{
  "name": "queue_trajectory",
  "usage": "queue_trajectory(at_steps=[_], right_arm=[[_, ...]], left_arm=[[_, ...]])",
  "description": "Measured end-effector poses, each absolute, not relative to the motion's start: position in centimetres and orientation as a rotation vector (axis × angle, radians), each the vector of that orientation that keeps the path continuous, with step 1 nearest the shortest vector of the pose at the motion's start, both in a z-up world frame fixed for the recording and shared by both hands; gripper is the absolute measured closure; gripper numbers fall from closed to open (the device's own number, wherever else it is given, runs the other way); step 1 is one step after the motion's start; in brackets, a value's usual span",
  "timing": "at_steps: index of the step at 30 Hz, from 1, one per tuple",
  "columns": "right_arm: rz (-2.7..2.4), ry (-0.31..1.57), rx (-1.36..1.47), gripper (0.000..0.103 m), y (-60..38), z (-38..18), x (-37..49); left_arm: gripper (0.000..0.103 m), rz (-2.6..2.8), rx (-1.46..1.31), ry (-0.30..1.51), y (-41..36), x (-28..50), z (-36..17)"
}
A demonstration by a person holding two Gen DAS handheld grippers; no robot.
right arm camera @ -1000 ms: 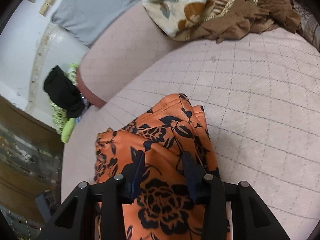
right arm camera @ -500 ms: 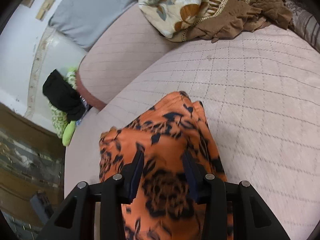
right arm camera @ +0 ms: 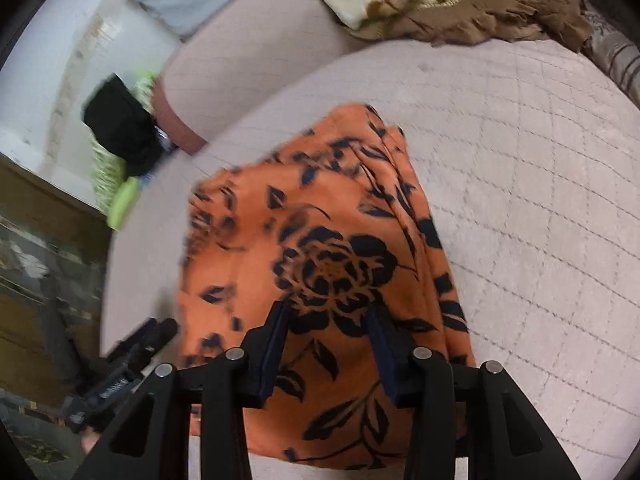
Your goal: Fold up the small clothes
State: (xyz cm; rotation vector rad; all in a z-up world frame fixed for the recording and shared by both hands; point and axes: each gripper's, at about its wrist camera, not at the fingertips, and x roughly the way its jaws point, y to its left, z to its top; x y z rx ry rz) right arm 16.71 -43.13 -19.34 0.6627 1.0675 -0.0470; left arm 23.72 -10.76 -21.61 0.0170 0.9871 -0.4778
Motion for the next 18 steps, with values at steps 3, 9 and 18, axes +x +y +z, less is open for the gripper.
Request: queue_trajectory(at_steps=[3, 9, 18], right_arm=[[-0.048, 1.003, 0.719, 0.055, -44.7, -18.6, 16.4], [-0.080, 0.966, 0.814, 0.048, -47.8, -19.1, 16.2], [-0.055, 0.941, 0.798, 0.048, -48.0, -18.9, 16.6]], left_arm=[[0.005, -0.522, -0.015, 0.967, -11.0, 23.5, -21.1], [0.005, -0.550, 0.033, 0.961, -12.5, 23.0, -21.4], [0.005, -0.445, 0.140, 0.860, -12.9, 22.7, -20.6]])
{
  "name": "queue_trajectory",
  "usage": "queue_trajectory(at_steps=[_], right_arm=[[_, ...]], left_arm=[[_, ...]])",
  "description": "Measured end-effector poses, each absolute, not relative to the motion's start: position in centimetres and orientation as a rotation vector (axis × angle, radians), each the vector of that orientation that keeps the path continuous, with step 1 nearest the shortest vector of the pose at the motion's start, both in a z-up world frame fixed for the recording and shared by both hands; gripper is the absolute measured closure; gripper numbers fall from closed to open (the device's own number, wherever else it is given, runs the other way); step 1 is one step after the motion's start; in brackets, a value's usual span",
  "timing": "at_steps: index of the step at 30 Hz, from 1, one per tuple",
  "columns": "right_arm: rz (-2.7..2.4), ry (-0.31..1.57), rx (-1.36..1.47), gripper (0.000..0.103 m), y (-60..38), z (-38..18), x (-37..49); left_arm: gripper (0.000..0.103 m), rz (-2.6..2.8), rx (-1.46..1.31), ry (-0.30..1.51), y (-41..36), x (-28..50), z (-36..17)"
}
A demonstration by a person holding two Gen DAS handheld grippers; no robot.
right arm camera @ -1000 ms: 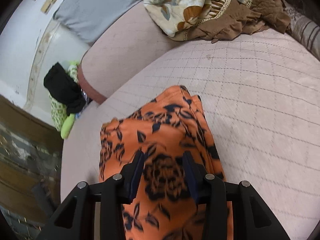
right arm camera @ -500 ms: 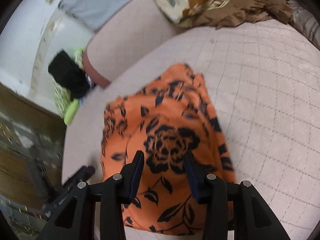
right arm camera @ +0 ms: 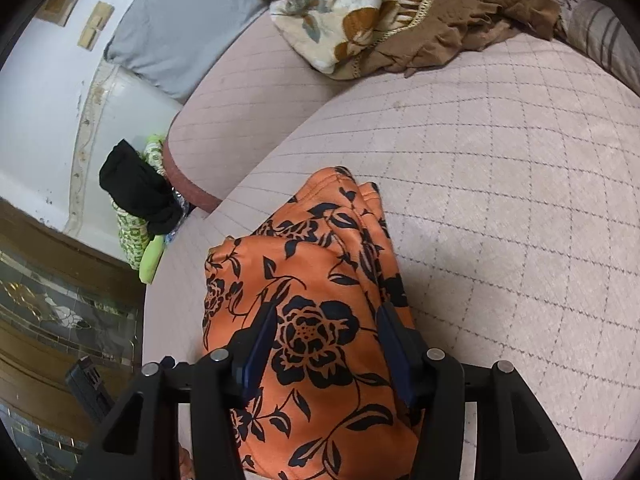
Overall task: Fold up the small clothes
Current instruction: 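Open the right gripper and withdraw it from the blouse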
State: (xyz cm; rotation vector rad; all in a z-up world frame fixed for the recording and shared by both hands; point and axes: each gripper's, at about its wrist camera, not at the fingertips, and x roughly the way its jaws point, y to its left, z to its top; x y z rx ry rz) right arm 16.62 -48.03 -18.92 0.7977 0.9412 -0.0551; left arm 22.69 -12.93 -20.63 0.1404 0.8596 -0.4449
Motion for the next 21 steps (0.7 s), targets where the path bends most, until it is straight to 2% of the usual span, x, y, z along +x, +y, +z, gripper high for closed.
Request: queue_trajectory(at_steps=[21], right_arm=[[-0.063, 0.979, 0.761, 0.047, -47.4, -20.0, 17.4]], left_arm=[[0.005, -0.452, 0.215, 0.868, -13.9, 22.2, -21.3]])
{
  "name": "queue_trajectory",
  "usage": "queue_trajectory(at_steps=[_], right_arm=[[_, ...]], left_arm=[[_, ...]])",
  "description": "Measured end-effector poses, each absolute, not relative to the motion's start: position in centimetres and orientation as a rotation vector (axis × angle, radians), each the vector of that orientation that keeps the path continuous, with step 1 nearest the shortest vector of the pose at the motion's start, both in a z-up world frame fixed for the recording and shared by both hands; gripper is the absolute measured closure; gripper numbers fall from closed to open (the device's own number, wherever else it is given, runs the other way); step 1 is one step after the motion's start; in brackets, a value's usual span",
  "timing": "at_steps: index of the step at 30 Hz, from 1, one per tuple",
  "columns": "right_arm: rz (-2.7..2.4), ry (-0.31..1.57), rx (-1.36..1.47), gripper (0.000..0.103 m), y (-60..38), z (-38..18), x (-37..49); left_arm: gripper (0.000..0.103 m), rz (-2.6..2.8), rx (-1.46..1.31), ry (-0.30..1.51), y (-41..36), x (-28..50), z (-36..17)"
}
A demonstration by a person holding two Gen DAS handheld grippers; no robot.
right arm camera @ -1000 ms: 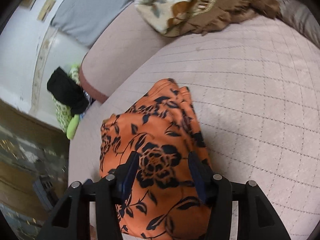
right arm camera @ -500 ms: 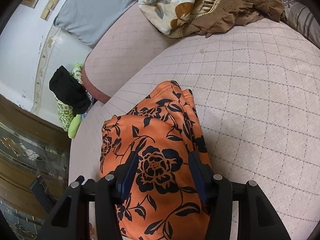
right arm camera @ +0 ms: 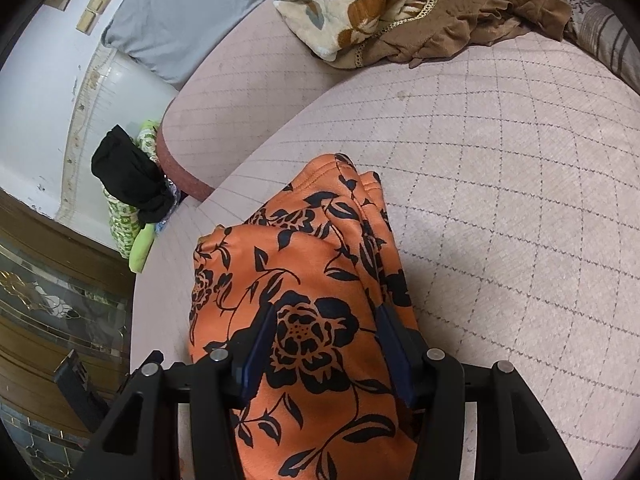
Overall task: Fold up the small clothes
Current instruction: 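Open the right gripper and withdraw it from the blouse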
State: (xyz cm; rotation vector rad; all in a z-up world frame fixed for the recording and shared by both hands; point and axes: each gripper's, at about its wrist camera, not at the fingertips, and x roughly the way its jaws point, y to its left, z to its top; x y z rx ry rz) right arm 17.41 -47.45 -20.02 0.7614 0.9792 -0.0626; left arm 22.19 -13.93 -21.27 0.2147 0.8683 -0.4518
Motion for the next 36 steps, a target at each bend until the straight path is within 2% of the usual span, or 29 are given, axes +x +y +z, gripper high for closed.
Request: queue_trajectory(at_steps=[16, 19, 29, 36], right_arm=[[-0.065, 1.014, 0.751, 0.044, -49.2, -21.7, 17.3], [-0.059, 1.024, 0.750, 0.035, -49.5, -22.3, 17.3], [-0.036, 1.059, 0.731, 0.033, -49.4, -23.7, 18.0], [0.042, 1.023, 0.773, 0.021, -49.7, -24.5, 18.0]], left_arm=[[0.005, -0.468, 0.221, 0.891, -14.5, 22.2, -22.0], [0.005, -0.473, 0.211, 0.896, -14.5, 22.4, -22.1], [0.005, -0.497, 0.179, 0.909, -14.4, 22.8, -22.4], [0.005, -0.596, 0.052, 0.978, -14.3, 23.7, -23.0]])
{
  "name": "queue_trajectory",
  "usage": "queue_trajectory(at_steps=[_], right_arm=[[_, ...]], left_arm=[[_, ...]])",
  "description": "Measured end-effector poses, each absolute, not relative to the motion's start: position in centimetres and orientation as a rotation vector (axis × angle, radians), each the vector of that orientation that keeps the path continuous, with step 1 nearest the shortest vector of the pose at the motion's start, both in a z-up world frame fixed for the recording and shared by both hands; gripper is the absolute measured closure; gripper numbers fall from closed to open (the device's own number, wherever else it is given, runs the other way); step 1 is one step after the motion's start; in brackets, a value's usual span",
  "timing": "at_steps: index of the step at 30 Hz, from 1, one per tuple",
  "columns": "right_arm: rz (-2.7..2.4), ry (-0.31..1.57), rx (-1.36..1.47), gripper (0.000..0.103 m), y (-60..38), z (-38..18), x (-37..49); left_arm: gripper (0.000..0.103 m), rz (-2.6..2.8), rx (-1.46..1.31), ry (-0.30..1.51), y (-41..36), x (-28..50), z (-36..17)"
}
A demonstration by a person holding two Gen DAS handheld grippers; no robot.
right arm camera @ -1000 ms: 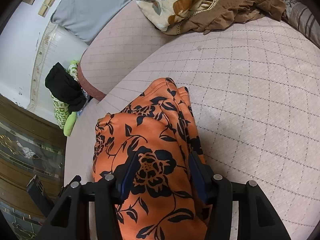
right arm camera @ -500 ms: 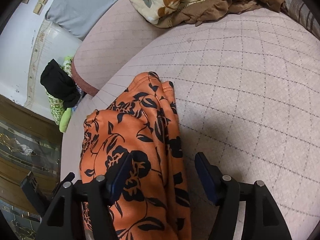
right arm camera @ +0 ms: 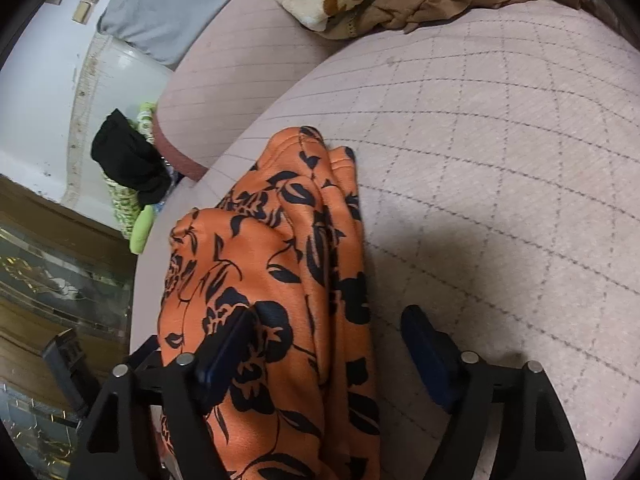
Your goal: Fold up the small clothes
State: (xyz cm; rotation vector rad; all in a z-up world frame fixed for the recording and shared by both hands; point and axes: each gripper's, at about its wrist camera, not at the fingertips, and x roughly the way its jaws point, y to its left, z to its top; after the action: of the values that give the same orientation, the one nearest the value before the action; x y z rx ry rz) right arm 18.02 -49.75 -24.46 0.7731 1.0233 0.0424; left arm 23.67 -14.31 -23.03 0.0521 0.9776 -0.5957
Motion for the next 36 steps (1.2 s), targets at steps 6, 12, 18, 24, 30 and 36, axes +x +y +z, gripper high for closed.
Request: queue_trajectory(at_steps=[6, 12, 18, 24, 30, 36], right_arm=[[0.129, 1.017, 0.804, 0.022, -49.0, -24.7, 18.3], [0.163, 1.018, 0.789, 0.022, -46.6, -25.0, 18.8], [0.161, 1.004, 0.840, 0.032, -46.1, -25.2, 18.7], [0.109, 1.003, 0.768, 0.048, -44.2, -24.6, 18.8], [0.056, 0.962, 0.638, 0.053, -42.2, -22.1, 18.6], [0.063, 0.906, 0.568, 0.054, -40.0, -19.5, 18.0]], left_arm=[[0.005, -0.731, 0.012, 1.079, -16.1, 23.2, -24.6], [0.005, -0.742, -0.061, 1.111, -16.7, 23.2, -25.4], [0.012, -0.729, -0.101, 1.089, -16.4, 23.1, -25.3], [0.043, -0.720, -0.098, 1.048, -16.1, 23.1, -24.5], [0.053, -0.728, -0.068, 1.001, -15.9, 22.7, -23.1], [0.053, -0.700, -0.074, 0.954, -13.8, 22.2, -20.7]])
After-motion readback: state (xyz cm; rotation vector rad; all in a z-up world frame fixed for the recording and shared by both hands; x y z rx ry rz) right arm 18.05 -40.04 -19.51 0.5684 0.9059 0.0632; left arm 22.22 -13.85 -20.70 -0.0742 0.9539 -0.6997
